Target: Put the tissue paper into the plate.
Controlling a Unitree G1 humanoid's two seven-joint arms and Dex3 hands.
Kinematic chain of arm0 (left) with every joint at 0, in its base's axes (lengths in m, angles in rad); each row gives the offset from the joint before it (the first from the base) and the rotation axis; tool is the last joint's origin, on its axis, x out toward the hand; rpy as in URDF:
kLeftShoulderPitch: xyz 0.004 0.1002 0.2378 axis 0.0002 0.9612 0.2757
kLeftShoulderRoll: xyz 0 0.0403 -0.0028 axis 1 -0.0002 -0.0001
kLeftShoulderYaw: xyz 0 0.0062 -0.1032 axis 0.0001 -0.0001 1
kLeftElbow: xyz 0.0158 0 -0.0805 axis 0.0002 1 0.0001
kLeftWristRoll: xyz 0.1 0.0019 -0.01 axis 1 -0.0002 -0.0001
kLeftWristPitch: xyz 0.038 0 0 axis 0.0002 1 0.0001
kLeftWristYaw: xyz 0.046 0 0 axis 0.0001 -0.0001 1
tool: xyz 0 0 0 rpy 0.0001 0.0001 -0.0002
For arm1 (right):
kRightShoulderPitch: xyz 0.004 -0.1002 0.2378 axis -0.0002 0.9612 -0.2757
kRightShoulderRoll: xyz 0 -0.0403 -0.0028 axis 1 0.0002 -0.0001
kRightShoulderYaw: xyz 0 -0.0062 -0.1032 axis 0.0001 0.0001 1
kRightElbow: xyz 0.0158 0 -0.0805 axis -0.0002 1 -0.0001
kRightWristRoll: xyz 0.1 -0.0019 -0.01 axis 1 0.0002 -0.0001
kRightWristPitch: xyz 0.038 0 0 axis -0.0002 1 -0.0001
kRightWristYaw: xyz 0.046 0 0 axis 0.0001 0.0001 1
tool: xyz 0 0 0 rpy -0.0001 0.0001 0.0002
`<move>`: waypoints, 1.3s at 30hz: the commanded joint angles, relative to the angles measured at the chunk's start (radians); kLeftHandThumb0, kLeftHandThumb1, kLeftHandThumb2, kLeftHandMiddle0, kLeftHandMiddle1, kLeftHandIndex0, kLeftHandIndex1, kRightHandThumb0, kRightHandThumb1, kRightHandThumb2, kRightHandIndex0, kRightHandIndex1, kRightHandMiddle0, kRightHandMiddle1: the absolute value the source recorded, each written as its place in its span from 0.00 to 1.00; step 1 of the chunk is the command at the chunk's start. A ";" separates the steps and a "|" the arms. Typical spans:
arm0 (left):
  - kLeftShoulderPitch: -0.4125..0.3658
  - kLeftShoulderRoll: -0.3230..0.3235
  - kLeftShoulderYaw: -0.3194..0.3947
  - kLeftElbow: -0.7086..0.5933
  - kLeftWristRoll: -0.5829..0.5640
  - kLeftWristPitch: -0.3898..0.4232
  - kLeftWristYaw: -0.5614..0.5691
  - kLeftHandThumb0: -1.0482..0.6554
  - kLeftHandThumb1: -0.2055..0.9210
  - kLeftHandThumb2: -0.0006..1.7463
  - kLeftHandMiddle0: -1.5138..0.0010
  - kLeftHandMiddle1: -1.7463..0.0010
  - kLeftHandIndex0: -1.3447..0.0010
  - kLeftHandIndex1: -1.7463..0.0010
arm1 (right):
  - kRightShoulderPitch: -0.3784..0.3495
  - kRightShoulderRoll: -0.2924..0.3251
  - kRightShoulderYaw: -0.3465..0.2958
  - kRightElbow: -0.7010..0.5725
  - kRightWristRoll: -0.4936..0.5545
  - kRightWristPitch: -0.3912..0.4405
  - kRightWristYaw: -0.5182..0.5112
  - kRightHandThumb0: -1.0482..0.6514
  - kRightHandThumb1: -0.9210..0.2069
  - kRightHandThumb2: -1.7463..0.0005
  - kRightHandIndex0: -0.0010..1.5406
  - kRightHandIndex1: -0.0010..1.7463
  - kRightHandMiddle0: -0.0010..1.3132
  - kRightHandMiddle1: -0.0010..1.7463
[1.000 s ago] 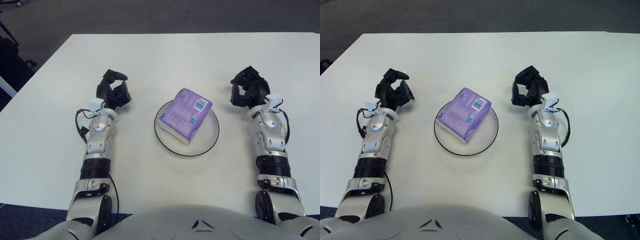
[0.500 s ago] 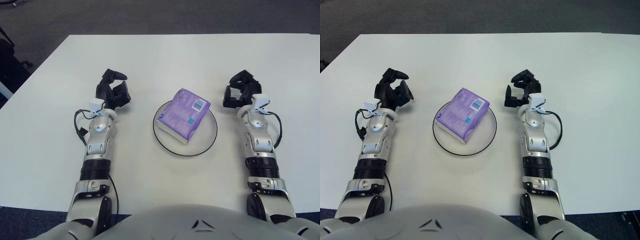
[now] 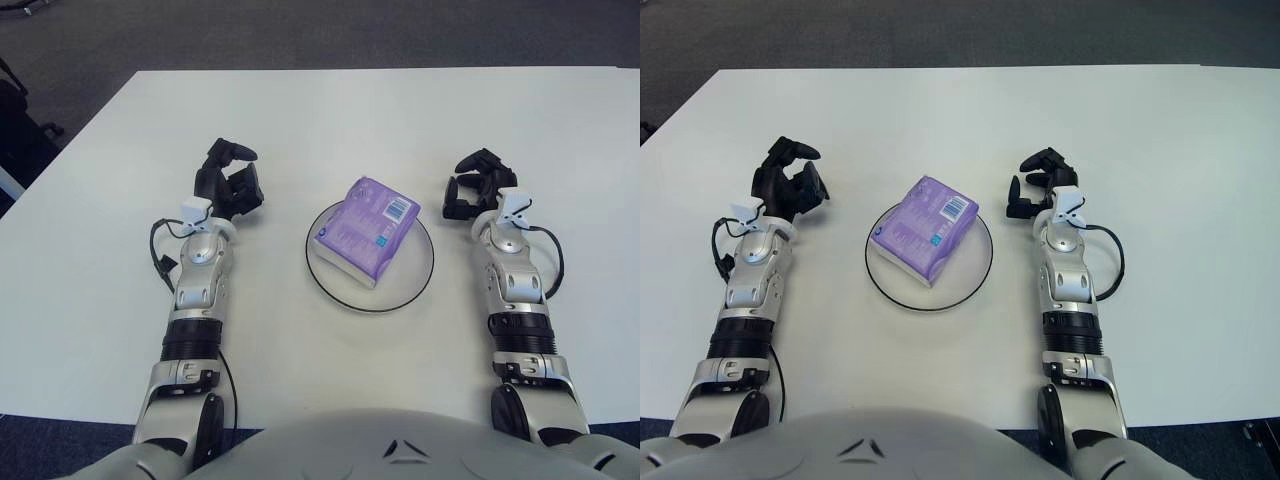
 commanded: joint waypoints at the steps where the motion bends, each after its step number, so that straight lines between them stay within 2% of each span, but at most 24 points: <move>1: 0.099 -0.059 -0.017 0.057 -0.003 0.003 0.000 0.37 0.68 0.58 0.30 0.00 0.68 0.00 | 0.061 0.031 0.005 0.048 0.003 0.008 0.015 0.61 0.91 0.00 0.59 1.00 0.59 0.93; 6: 0.099 -0.059 -0.020 0.059 -0.004 0.009 -0.003 0.38 0.69 0.57 0.31 0.00 0.69 0.00 | 0.064 0.033 0.008 0.060 0.003 -0.004 0.025 0.61 0.91 0.00 0.59 1.00 0.60 0.92; 8: 0.099 -0.058 -0.022 0.061 -0.005 0.009 -0.005 0.38 0.69 0.57 0.31 0.00 0.69 0.00 | 0.063 0.034 0.007 0.067 0.003 -0.010 0.026 0.44 0.72 0.12 0.74 1.00 0.54 0.97; 11: 0.099 -0.057 -0.023 0.063 -0.006 0.008 -0.007 0.38 0.69 0.57 0.31 0.00 0.69 0.00 | 0.061 0.035 0.006 0.078 0.003 -0.019 0.027 0.36 0.62 0.18 0.82 1.00 0.51 0.99; 21: 0.099 -0.058 -0.024 0.069 -0.009 0.004 -0.012 0.38 0.70 0.57 0.31 0.00 0.69 0.00 | 0.062 0.037 -0.001 0.121 0.026 -0.058 0.064 0.33 0.56 0.23 0.86 1.00 0.49 1.00; 27: 0.102 -0.061 -0.026 0.064 -0.002 0.004 -0.003 0.38 0.70 0.57 0.31 0.00 0.69 0.00 | 0.072 0.048 -0.019 0.181 0.072 -0.158 0.118 0.33 0.54 0.24 0.86 1.00 0.47 1.00; 32: 0.102 -0.062 -0.027 0.069 0.001 0.000 -0.001 0.38 0.70 0.56 0.32 0.00 0.69 0.00 | 0.061 0.037 -0.042 0.308 0.105 -0.309 0.201 0.34 0.53 0.25 0.85 1.00 0.46 1.00; 39: 0.098 -0.063 -0.023 0.080 -0.004 -0.002 -0.004 0.38 0.70 0.56 0.32 0.00 0.69 0.00 | 0.037 0.028 -0.058 0.412 0.125 -0.445 0.287 0.34 0.49 0.28 0.84 1.00 0.44 1.00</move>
